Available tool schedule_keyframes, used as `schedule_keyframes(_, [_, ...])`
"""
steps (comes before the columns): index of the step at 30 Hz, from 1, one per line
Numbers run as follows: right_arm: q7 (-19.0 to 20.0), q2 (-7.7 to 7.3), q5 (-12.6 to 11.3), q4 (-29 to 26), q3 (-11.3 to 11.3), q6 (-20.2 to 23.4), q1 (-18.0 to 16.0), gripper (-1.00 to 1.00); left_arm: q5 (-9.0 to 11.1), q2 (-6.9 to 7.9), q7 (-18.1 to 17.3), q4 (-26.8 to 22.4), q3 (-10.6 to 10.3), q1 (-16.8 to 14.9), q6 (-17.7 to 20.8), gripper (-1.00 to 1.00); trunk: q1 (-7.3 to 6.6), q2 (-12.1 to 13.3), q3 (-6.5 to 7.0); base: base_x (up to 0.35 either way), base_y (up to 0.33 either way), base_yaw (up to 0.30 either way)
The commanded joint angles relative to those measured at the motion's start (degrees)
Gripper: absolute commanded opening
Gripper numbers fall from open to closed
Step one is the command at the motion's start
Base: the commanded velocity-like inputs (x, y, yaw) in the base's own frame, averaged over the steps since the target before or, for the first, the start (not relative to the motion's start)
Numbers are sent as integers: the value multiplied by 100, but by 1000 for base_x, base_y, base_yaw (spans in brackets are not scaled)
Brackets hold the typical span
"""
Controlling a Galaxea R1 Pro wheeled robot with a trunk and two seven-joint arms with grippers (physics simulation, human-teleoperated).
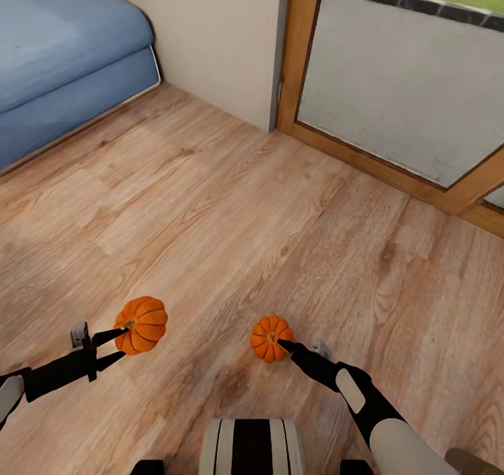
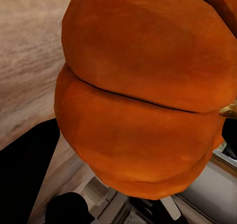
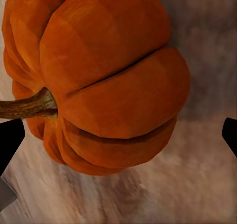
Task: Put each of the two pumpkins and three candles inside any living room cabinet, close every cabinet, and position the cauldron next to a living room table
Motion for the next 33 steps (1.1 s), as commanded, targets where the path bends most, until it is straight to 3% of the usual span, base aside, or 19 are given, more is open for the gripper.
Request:
schedule_keyframes(1, [0, 0, 0, 0, 0, 0, 0, 100, 19, 0, 15, -2, 2, 0, 5, -100, 0, 0, 0, 0, 0, 0])
schedule_keyframes(23, [0, 0, 0, 0, 0, 0, 0, 100, 21, 0, 15, -2, 2, 5, 5, -100, 0, 0, 0, 46, 10, 0])
schedule_keyframes(33, [0, 0, 0, 0, 0, 0, 0, 100, 21, 0, 15, -2, 2, 5, 5, -100, 10, -5, -89, 0, 0, 0])
